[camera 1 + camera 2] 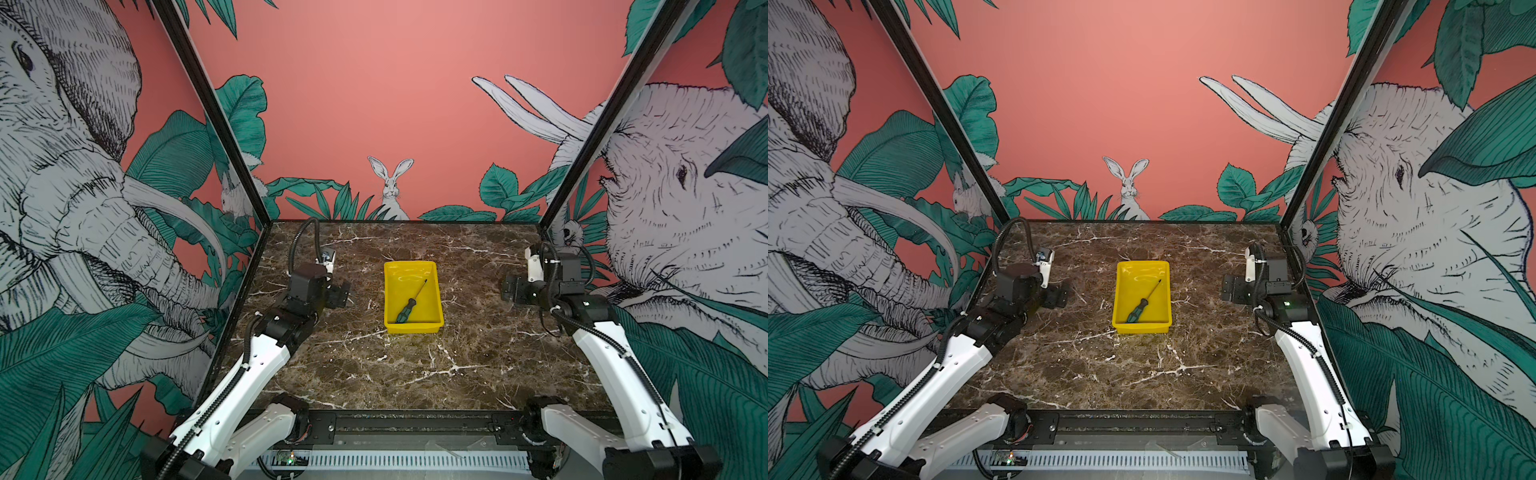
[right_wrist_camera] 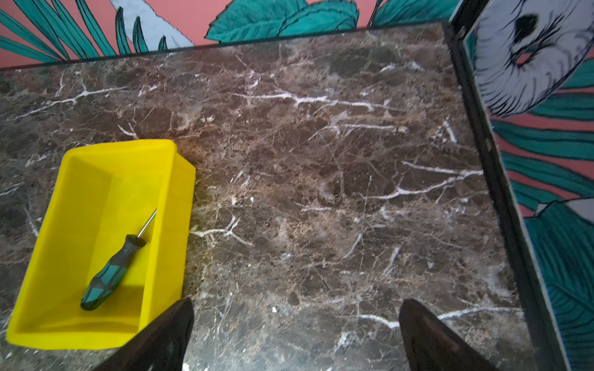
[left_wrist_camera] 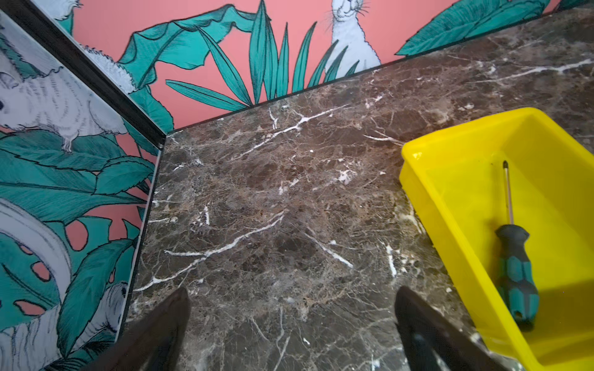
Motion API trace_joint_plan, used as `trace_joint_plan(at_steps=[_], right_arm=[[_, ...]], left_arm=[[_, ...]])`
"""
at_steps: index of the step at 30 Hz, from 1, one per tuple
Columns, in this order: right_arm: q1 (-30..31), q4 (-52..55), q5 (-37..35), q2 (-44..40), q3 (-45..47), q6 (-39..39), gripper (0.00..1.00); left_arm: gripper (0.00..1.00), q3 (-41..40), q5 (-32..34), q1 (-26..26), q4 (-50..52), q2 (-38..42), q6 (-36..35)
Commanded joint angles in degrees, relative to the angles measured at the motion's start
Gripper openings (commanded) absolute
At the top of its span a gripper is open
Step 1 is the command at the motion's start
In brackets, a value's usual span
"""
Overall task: Put the screwdriver in the bin
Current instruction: Reset both arms
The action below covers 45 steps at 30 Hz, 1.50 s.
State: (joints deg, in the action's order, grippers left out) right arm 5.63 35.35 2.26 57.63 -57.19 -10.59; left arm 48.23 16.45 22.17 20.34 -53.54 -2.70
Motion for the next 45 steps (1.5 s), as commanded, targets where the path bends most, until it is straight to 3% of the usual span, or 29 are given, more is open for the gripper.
trace_joint_plan(at_steps=[1, 6, 10, 15, 19, 22, 27, 35, 40, 45], right_arm=[[0.2, -10.8, -4.4, -2.6, 5.8, 3.8, 0.99], [0.1, -29.9, -8.1, -7.2, 18.7, 4.8, 0.99], [0.1, -45.7, -11.6, -4.5, 27.3, 6.9, 0.99], [0.1, -64.8, -10.9, 2.8, 35.7, 10.2, 0.99], [0.2, -76.5, -10.7, 7.8, 38.9, 12.3, 0.99], [0.1, -80.3, -9.4, 10.7, 39.3, 14.0, 0.99], [0.1, -84.6, -12.2, 15.7, 40.0, 14.4, 0.99], [0.0, -92.6, -11.0, 26.2, 39.4, 14.8, 0.99], [0.0, -100.7, -12.0, 32.2, 40.7, 14.7, 0.99], [-0.2, -96.1, -12.8, 31.3, 39.0, 14.0, 0.99]], left_arm=[[1.0, -2.6, -5.2, -4.9, -6.1, 1.2, -1.4], [1.0, -10.1, -10.2, -12.6, -16.5, -0.4, -3.4], [1.0, -15.3, -14.3, -19.1, -24.4, -3.3, -0.1], [1.0, -21.3, -19.8, -20.1, -39.4, -8.5, -0.2], [1.0, -25.1, -18.4, -20.0, -49.1, -12.8, -1.5], [1.0, -29.0, -16.7, -20.1, -60.2, -15.7, -1.7], [1.0, -27.8, -18.9, -20.1, -62.9, -20.9, -3.8], [1.0, -26.3, -17.7, -20.2, -65.1, -25.7, -4.5], [1.0, -26.6, -17.3, -20.1, -72.1, -32.8, -4.2], [1.0, -24.2, -18.4, -20.1, -68.7, -34.8, -4.8]])
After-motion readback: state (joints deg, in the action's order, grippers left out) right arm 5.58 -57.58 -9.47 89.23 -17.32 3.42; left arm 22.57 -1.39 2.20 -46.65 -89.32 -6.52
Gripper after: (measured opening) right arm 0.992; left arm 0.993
